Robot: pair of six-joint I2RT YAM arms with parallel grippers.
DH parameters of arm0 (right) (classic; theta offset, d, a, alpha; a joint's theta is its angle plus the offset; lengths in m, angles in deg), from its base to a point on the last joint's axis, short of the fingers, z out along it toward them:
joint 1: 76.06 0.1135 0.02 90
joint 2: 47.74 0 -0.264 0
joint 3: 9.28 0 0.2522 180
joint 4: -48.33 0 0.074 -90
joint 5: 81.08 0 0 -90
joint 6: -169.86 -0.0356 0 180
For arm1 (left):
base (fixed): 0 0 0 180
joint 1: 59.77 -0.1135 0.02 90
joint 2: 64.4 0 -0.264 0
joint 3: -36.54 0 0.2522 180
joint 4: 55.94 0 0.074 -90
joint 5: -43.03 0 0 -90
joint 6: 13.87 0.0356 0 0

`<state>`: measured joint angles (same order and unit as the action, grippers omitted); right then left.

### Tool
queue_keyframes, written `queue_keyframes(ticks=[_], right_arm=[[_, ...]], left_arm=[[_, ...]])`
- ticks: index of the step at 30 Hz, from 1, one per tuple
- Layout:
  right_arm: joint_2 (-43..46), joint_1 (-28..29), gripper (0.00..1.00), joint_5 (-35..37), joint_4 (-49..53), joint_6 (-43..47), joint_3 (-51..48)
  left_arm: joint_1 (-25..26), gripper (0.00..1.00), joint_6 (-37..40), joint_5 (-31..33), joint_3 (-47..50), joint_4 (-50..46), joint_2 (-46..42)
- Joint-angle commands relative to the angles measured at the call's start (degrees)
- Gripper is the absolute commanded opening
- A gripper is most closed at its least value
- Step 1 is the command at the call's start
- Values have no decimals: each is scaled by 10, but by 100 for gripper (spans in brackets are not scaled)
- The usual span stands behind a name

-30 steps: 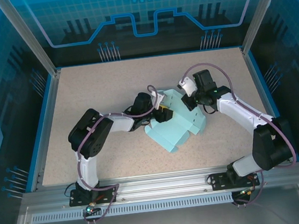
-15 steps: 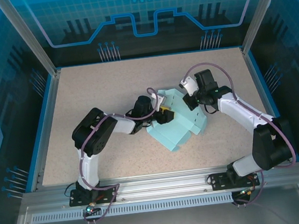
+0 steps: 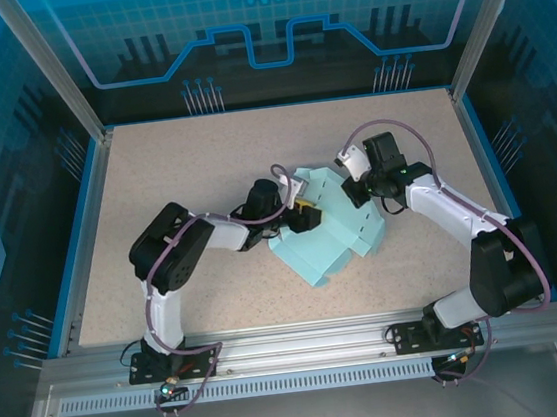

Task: Fold the paper box

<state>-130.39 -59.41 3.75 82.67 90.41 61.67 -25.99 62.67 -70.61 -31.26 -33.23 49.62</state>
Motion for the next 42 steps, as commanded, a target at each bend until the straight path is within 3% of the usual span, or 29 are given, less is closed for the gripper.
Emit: queue_keyframes(ticks=[1,7,19,28,34,42], right_arm=[[12,-9,0,-18,-26,8,2],[10,-10,0,-36,-19,15,5],[-2,-8,0,-49,-13,14,14],[-11,-6,0,-40,-23,0,22],[-17,-3,0,-34,-32,1,26],[-9,-1,0,-5,-10,52,29]], left_arm=[[-24,56,5,-30,1,-27,-45],[-53,59,22,-48,-49,-85,-57],[-55,61,40,-76,-156,-148,-27],[-43,49,23,-152,-159,-125,-29],[-25,48,20,-177,-154,-118,-28],[-36,50,25,-133,-131,-127,-51]])
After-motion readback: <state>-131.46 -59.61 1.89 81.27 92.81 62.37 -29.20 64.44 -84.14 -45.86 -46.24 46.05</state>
